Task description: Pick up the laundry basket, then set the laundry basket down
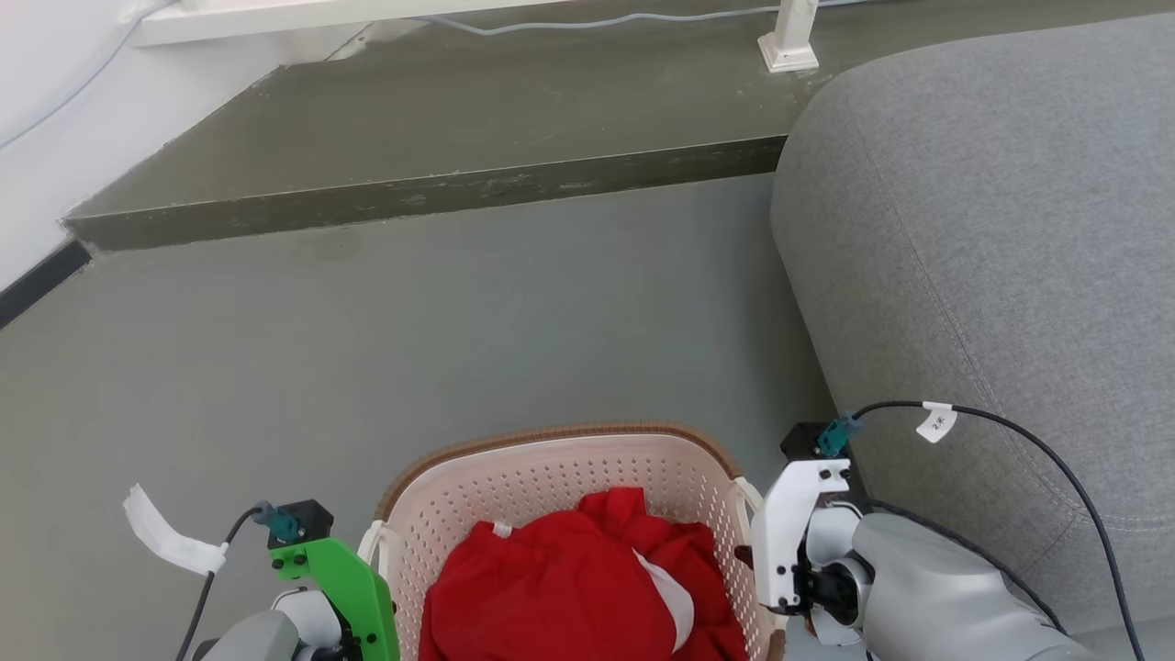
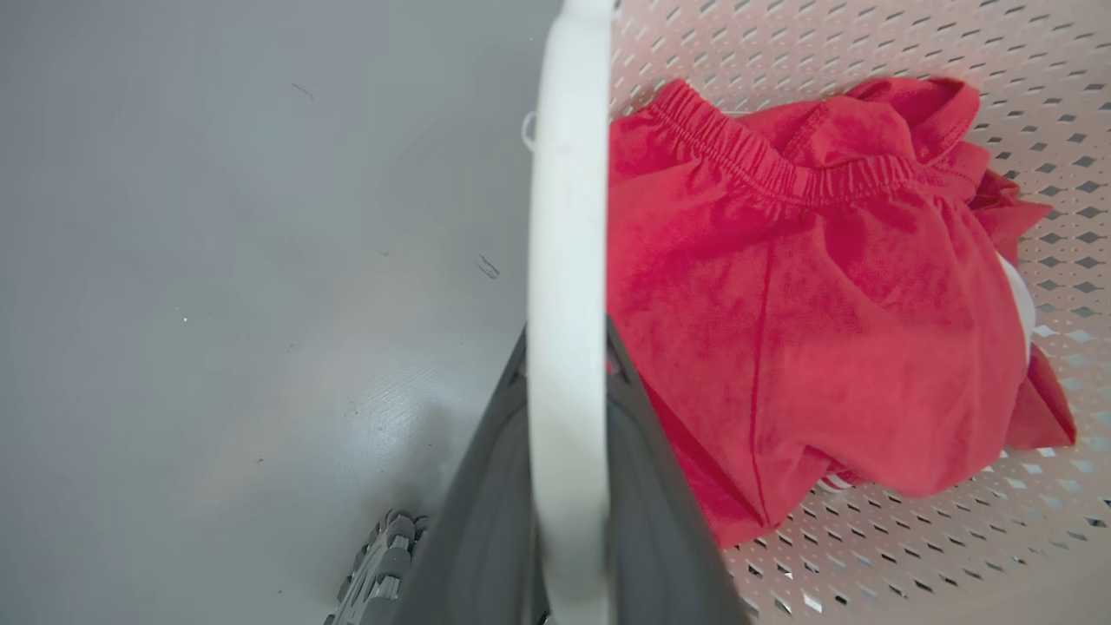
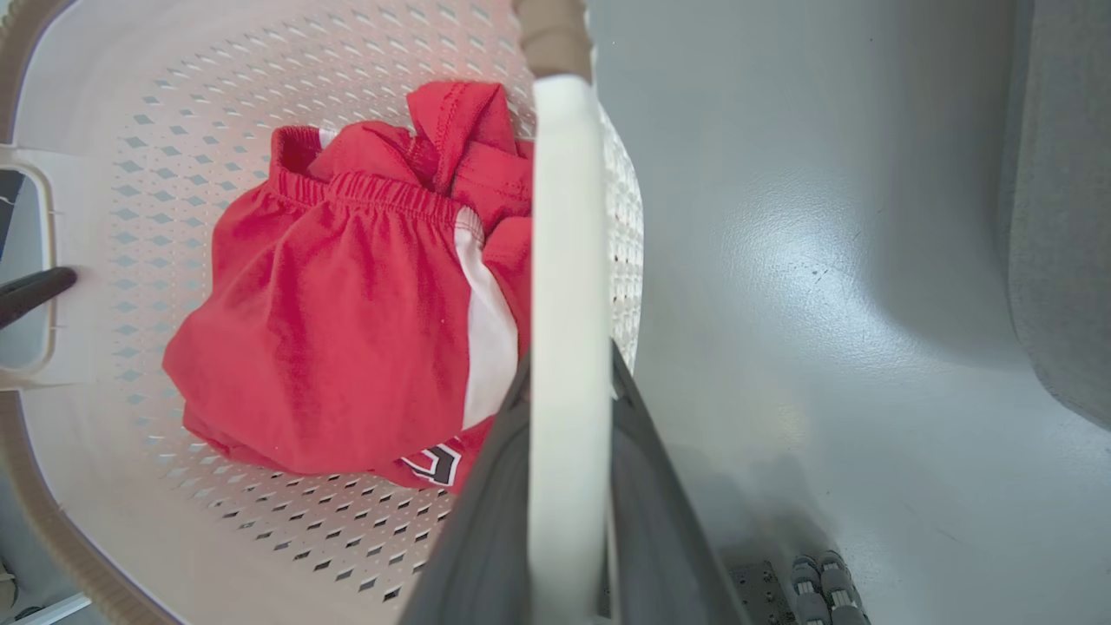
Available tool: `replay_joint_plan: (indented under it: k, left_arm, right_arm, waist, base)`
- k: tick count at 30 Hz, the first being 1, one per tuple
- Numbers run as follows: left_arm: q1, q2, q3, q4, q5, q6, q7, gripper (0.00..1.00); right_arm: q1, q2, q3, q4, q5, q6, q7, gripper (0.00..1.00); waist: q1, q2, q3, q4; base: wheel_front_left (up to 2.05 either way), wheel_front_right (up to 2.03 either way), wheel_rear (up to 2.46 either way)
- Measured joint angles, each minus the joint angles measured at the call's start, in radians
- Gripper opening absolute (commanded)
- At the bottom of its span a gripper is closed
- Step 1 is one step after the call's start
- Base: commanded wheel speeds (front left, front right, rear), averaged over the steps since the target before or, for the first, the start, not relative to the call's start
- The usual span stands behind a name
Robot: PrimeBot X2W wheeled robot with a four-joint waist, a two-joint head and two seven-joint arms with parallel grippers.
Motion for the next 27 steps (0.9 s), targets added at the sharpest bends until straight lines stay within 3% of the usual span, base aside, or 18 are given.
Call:
replay_joint_plan:
  k: [27]
  left_arm:
    - [-0.035, 0.015, -0.002, -0.016, -0.01, 0.0, -0.037, 0.0]
  right_arm:
    - [-0.044, -0.006, 0.015, -0.018, 0.019, -0.001, -0.049, 0.0]
  waist:
    - [0.0, 0.0, 0.049, -0.002]
  base:
    - [0.0, 0.0, 0.0]
